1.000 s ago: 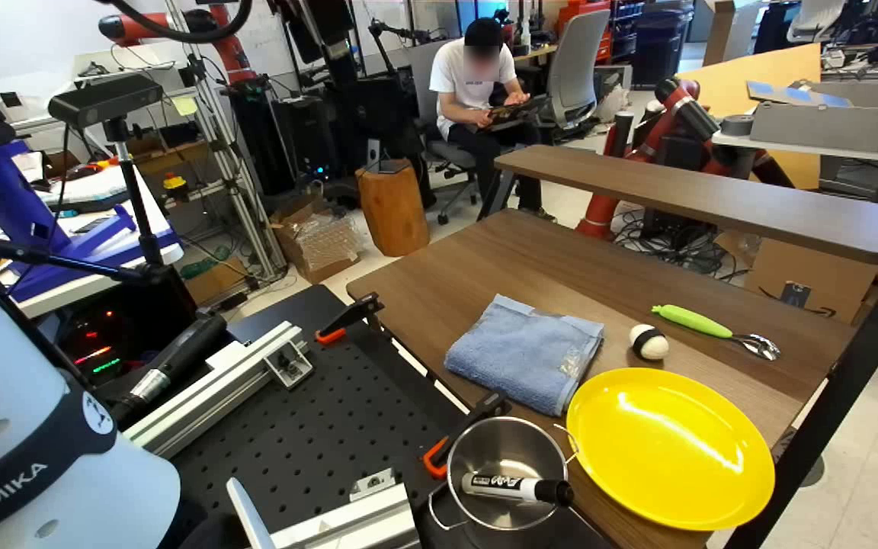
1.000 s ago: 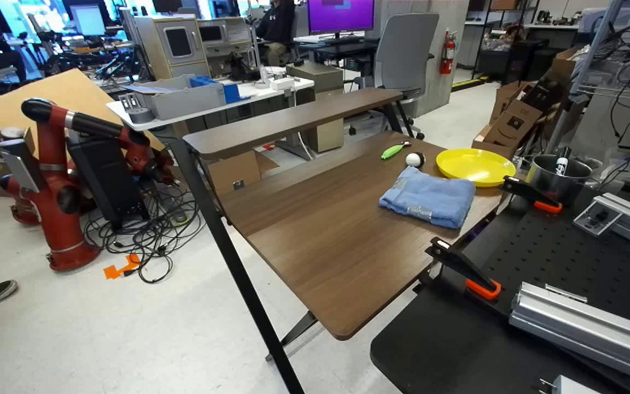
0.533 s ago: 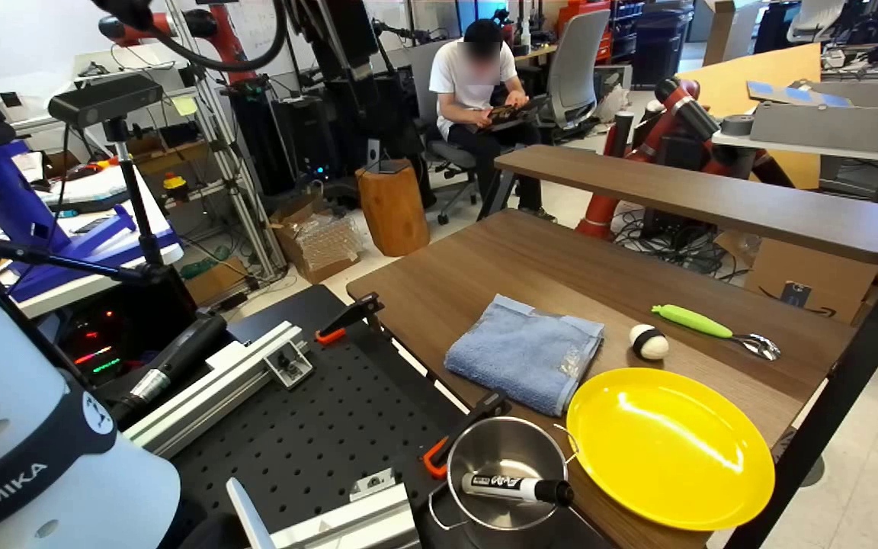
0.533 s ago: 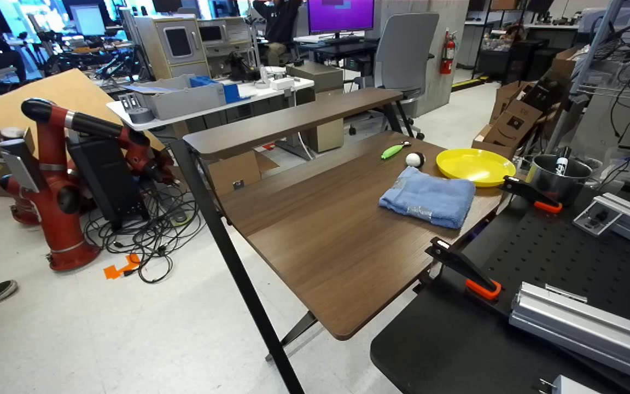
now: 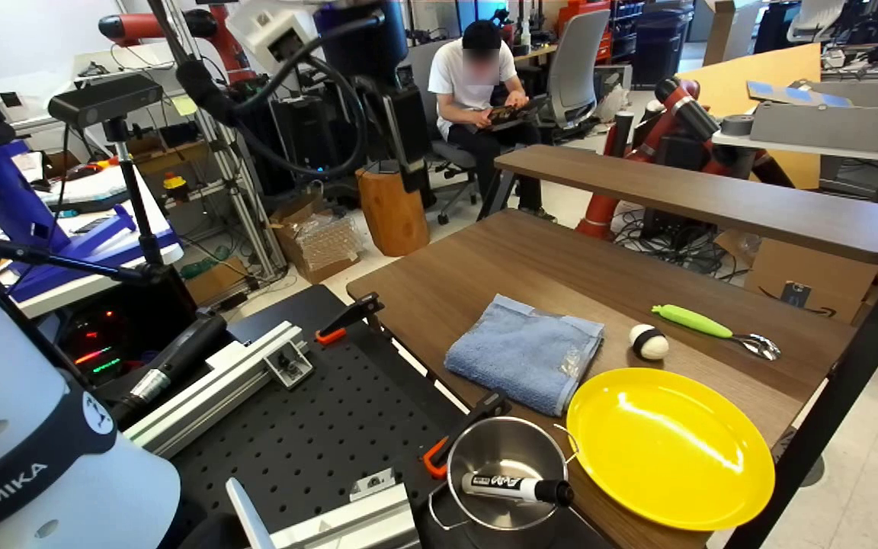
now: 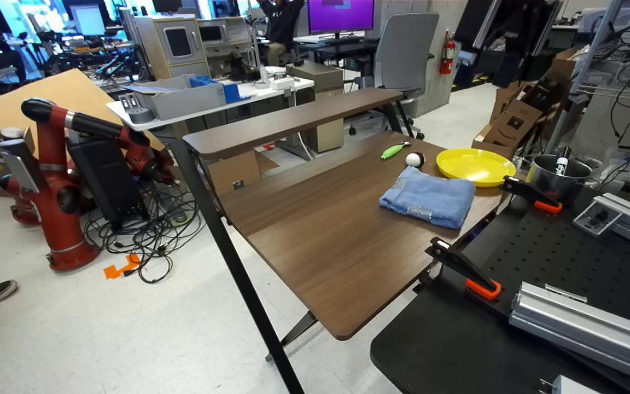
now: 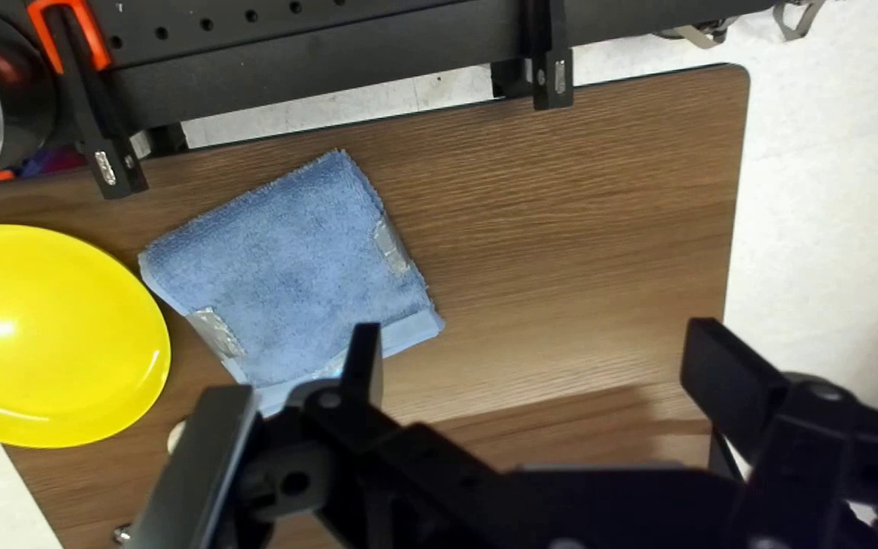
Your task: Slide the towel to the left side of the desk
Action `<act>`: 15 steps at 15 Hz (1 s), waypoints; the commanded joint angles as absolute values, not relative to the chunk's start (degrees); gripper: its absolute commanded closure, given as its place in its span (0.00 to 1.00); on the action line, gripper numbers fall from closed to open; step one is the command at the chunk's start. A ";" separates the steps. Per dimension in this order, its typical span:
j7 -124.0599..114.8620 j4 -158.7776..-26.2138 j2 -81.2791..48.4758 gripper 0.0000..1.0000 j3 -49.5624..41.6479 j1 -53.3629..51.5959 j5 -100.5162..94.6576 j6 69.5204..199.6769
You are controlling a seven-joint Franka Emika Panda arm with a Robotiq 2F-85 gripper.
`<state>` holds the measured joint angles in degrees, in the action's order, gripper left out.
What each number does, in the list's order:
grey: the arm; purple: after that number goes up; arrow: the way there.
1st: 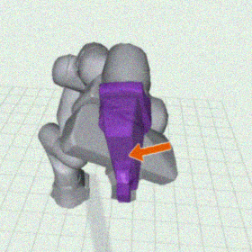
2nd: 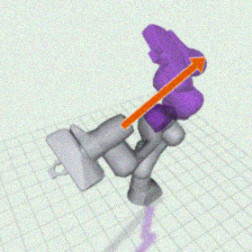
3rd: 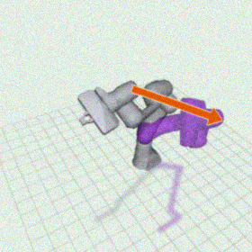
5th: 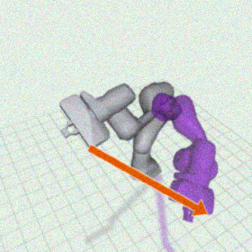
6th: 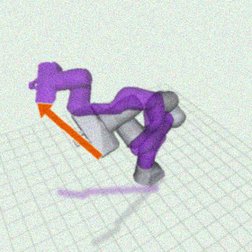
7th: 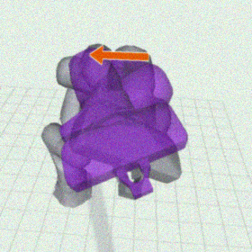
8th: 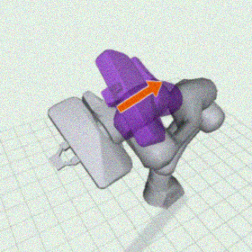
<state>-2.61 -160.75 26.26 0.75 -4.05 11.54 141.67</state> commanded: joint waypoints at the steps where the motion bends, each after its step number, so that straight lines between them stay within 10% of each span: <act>1: 0.23 -158.74 18.24 0.00 -0.88 -2.43 9.85 146.38; 15: 0.89 -143.67 -11.94 0.00 -3.45 2.87 8.31 156.63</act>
<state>0.60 -147.15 -6.75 -3.91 2.19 9.12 154.71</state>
